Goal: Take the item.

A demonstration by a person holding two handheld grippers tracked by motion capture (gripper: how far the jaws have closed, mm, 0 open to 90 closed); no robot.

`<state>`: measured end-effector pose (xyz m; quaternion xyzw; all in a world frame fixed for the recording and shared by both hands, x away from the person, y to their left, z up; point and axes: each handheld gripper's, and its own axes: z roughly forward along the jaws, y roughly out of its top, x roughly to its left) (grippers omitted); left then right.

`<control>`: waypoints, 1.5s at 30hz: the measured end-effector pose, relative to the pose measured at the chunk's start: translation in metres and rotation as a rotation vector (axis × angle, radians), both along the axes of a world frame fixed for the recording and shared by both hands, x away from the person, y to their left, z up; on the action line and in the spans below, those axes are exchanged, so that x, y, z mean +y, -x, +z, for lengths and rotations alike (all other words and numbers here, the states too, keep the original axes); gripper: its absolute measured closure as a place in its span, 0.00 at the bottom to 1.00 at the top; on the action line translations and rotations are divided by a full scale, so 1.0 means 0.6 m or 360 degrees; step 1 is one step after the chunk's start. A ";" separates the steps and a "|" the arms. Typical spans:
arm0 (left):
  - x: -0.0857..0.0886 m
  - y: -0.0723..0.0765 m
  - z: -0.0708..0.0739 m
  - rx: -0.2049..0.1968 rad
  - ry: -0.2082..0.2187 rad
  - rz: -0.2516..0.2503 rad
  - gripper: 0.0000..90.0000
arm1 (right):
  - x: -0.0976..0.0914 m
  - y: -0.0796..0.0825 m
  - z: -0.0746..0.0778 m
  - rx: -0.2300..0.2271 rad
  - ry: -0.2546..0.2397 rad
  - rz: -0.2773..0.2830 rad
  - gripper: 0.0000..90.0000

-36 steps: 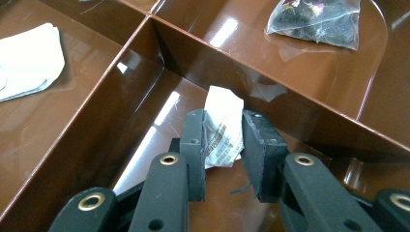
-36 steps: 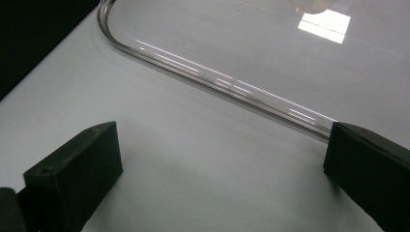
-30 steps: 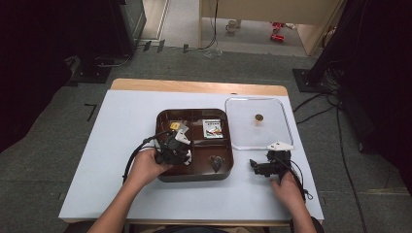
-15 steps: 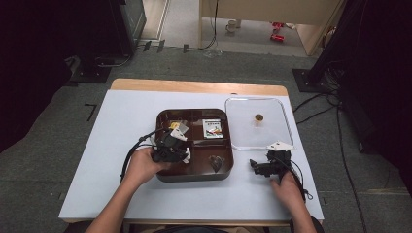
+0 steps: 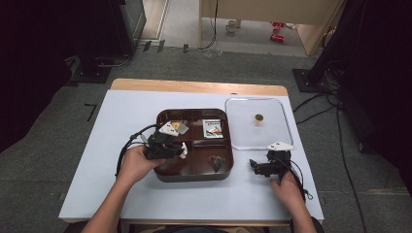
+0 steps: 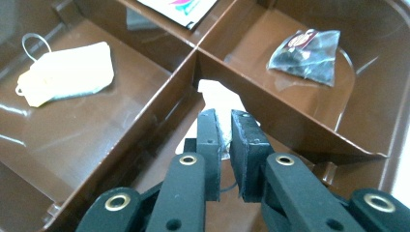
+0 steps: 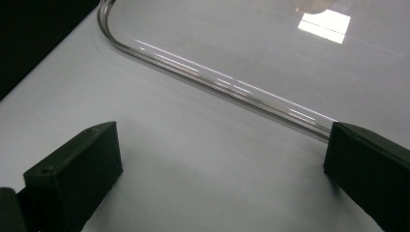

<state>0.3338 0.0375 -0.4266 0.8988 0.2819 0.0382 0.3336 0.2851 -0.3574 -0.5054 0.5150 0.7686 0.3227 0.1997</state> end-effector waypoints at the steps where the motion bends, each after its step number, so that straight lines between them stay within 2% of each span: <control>1: 0.002 0.000 0.002 -0.0010 0.0010 0.0001 0.93 | 0.000 0.000 0.000 0.0000 -0.0001 0.0000 0.00; 22: 0.052 -0.003 0.023 -0.0026 0.0084 0.0078 0.93 | 0.000 0.000 0.000 0.0000 0.0000 0.0000 0.00; 45: 0.111 -0.005 0.048 -0.0080 0.0190 0.0191 0.93 | 0.000 0.000 0.000 0.0000 -0.0001 0.0000 0.00</control>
